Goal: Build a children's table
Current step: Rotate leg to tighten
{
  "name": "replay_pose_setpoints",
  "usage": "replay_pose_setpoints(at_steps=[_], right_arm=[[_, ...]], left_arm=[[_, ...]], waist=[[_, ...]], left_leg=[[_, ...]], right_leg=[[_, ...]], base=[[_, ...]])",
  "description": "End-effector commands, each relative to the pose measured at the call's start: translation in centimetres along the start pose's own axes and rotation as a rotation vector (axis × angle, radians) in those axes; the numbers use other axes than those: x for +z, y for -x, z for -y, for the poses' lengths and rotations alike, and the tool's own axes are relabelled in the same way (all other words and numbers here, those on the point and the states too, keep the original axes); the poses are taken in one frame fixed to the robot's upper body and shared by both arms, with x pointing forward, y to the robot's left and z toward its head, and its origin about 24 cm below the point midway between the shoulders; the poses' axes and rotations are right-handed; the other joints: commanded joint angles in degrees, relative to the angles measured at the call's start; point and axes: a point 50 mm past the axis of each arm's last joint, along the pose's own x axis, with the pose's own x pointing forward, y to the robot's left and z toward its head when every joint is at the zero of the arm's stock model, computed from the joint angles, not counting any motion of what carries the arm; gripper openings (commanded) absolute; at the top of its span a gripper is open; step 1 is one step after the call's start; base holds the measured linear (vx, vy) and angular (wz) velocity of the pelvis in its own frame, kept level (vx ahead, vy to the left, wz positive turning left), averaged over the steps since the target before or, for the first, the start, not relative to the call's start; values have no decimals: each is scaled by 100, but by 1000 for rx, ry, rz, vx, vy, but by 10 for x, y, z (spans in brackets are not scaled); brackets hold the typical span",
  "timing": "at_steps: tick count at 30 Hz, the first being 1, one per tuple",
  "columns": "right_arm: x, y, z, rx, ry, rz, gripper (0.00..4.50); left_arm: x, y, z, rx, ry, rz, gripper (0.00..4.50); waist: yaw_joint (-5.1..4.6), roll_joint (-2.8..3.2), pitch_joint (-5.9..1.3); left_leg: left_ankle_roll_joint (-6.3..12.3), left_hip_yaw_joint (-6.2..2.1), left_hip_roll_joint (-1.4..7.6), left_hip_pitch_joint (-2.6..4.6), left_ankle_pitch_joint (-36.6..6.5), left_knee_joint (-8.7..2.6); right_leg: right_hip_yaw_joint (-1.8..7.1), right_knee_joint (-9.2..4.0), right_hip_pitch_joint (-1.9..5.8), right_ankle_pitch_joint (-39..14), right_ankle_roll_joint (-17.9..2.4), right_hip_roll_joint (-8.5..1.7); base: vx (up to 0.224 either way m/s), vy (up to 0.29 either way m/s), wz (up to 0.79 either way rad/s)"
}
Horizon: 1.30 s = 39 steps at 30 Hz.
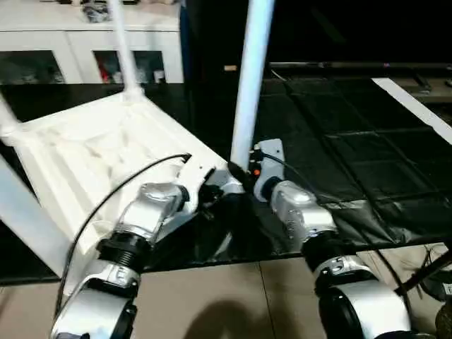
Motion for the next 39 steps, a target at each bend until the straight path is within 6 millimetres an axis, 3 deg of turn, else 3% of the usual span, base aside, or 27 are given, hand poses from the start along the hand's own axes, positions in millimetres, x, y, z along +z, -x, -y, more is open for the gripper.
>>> replay_pose_setpoints(at_steps=[1, 2, 3, 5, 6, 9, 10, 14, 16, 18, 19, 23, 25, 32, 34, 36, 39], right_arm=[[-29, -7, -41, 217, -48, -109, 313], [-27, -3, -35, 241, -27, -89, 317], [-21, 11, -16, 290, 15, -62, 326], [-19, 17, -9, 312, 30, -55, 340], [-15, 28, 5, 343, 59, -53, 359], [-10, 39, 17, 378, 84, -54, 369], [-7, 45, 23, 405, 94, -50, 384], [-3, 61, 37, 498, 151, -77, 426], [0, 70, 41, 579, 214, -117, 434], [6, 74, 42, 651, 235, -134, 444], [7, 75, 42, 671, 237, -136, 444], [11, 80, 38, 845, 274, -204, 444], [11, 80, 37, 877, 283, -222, 444], [11, 80, 36, 901, 290, -234, 444], [8, 78, 31, 955, 286, -263, 418], [3, 75, 25, 1026, 274, -304, 397], [2, 75, 23, 1063, 267, -320, 377]], left_arm=[[20, -3, 8, -39, -54, 94, 0], [16, 1, 7, -53, -61, 85, 0], [5, 9, 3, -92, -79, 55, 0], [1, 11, 2, -110, -89, 41, 0], [-6, 17, 2, -160, -119, 23, 0], [-10, 21, 2, -212, -154, 11, 0], [-13, 24, 3, -252, -186, 7, 0], [-23, 33, 6, -375, -252, -25, 0], [-30, 40, 11, -482, -301, -56, 0], [-34, 45, 16, -567, -341, -81, 0], [-35, 46, 17, -585, -351, -85, 0], [-37, 48, 19, -667, -391, -119, 0], [-37, 48, 20, -681, -406, -124, 0], [-37, 48, 21, -696, -421, -127, 0], [-35, 49, 24, -733, -454, -139, 0], [-34, 51, 29, -786, -500, -157, 0], [-34, 52, 30, -808, -518, -165, 0]], waist=[[65, 20, -289], [75, 22, -289], [82, 22, -287], [84, 26, -310], [87, 32, -316], [90, 22, -326], [92, 5, -322], [171, 37, -296], [254, 45, -298], [285, 49, -291], [324, 56, -304], [365, 77, -311], [405, 47, -314], [429, 35, -302], [427, 17, -311], [425, 54, -313], [436, 60, -331]], left_leg=[[191, 2, 163, -80, -1225, -399], [218, 3, 170, -76, -1202, -404], [242, 2, 176, -78, -1185, -409], [362, -1, 196, -111, -917, -399], [386, 0, 195, -112, -868, -396], [468, 25, 204, -77, -738, -367], [505, 31, 202, -87, -704, -367], [475, 58, 223, -47, -944, -378], [387, 97, 256, 14, -1046, -379], [360, 133, 281, 10, -1032, -386], [334, 152, 290, 55, -1056, -378], [318, 139, 293, 16, -1073, -385], [318, 145, 290, 28, -1062, -375], [233, 145, 279, 10, -1085, -390], [258, 138, 274, -10, -1076, -385], [276, 132, 288, -6, -1030, -386], [318, 140, 297, 15, -891, -368]], right_leg=[[361, -611, 289, -1503, -918, -385], [362, -613, 295, -1440, -921, -384], [361, -612, 306, -1398, -915, -382], [359, -553, 344, -867, -1033, -377], [356, -552, 352, -767, -1049, -371], [360, -519, 337, -436, -1227, -369], [360, -518, 347, -407, -1259, -367], [363, -571, 314, -804, -1242, -378], [372, -569, 276, -909, -1245, -375], [374, -544, 263, -817, -1248, -351], [382, -531, 234, -718, -1285, -352], [379, -497, 260, -562, -1324, -355], [387, -491, 253, -561, -1341, -366], [399, -521, 267, -842, -1214, -381], [389, -522, 278, -946, -1209, -386], [390, -506, 264, -820, -1247, -381], [393, -462, 250, -431, -1372, -368]], base=[[0, 0, 0], [0, 0, 0], [0, 0, 0], [0, 0, 0], [0, 0, 0], [0, 0, 0], [0, 0, 0], [0, 0, 0], [0, 0, 0], [0, 0, 0], [0, 0, 0], [0, 0, 0], [0, 0, 0], [0, 0, 0], [0, 0, 0], [0, 0, 0], [0, 0, 0]])
